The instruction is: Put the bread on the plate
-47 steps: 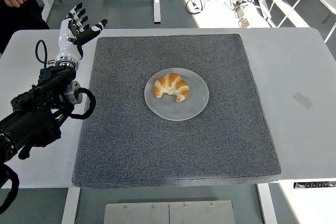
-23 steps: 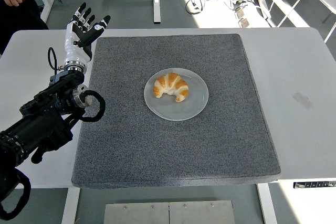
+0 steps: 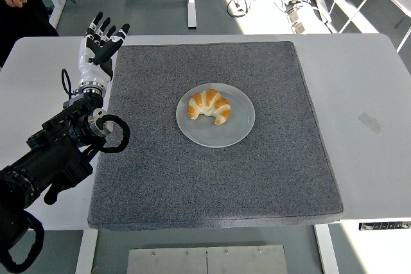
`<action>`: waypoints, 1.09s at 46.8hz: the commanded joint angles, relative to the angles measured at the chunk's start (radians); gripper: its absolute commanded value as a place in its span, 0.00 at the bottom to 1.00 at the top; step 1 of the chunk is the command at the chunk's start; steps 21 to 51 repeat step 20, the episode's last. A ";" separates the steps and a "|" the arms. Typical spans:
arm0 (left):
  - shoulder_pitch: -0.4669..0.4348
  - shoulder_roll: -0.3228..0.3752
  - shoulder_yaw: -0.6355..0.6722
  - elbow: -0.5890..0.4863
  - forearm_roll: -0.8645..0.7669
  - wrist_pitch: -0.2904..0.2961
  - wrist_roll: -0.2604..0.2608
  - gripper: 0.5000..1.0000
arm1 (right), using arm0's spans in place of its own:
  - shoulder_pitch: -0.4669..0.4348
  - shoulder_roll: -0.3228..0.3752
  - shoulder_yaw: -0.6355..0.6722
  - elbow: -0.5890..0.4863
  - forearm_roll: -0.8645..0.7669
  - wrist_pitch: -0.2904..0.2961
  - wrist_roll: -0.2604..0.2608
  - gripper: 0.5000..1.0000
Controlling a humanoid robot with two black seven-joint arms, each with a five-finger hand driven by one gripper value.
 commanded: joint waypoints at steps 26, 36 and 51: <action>0.000 0.000 -0.010 -0.001 -0.001 -0.043 0.000 0.76 | 0.022 0.000 -0.002 0.008 0.000 0.002 0.002 1.00; 0.000 0.000 -0.010 -0.001 -0.001 -0.043 0.000 0.76 | 0.022 0.000 -0.002 0.008 0.000 0.002 0.002 1.00; 0.000 0.000 -0.010 -0.001 -0.001 -0.043 0.000 0.76 | 0.022 0.000 -0.002 0.008 0.000 0.002 0.002 1.00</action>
